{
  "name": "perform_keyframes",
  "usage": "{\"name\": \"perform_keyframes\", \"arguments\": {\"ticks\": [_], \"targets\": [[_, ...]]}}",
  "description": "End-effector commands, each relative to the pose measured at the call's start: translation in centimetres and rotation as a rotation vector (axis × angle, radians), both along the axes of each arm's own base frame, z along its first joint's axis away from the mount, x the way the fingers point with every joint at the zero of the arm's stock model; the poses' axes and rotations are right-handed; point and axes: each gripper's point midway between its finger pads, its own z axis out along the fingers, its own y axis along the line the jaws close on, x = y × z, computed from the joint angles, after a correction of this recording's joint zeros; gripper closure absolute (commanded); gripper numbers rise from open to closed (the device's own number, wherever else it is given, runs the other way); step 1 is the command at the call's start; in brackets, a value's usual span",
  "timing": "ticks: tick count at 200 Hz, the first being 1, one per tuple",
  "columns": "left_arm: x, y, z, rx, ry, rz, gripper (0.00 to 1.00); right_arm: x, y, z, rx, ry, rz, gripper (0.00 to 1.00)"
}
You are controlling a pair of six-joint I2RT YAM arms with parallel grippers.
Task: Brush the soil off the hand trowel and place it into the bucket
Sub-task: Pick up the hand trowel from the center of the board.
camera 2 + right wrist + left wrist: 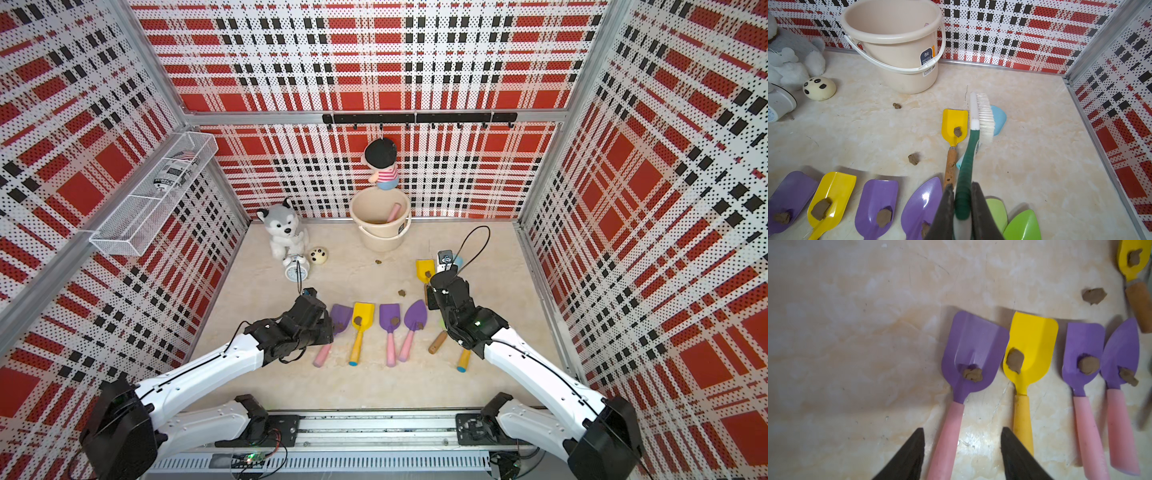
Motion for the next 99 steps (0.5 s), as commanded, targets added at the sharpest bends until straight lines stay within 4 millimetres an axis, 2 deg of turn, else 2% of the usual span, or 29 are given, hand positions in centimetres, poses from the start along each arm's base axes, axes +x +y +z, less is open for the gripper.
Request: {"name": "perform_keyframes", "arguments": {"ticks": [1, 13, 43, 99], "targets": [[-0.6, -0.3, -0.9, 0.021, 0.023, 0.024, 0.39, 0.6, 0.3, 1.8, 0.021, -0.047, 0.0, 1.0], [-1.3, -0.6, -1.7, 0.048, 0.047, 0.019, 0.38, 0.7, 0.4, 1.8, 0.021, -0.044, 0.003, 1.0], [-2.6, 0.5, -4.1, 0.123, 0.123, 0.076, 0.37, 0.7, 0.5, 1.8, 0.023, -0.044, 0.004, 1.0], [-3.5, 0.7, -6.1, 0.183, 0.174, 0.075, 0.31, 0.9, 0.7, 1.8, 0.005, -0.044, 0.017, 1.0]]}}
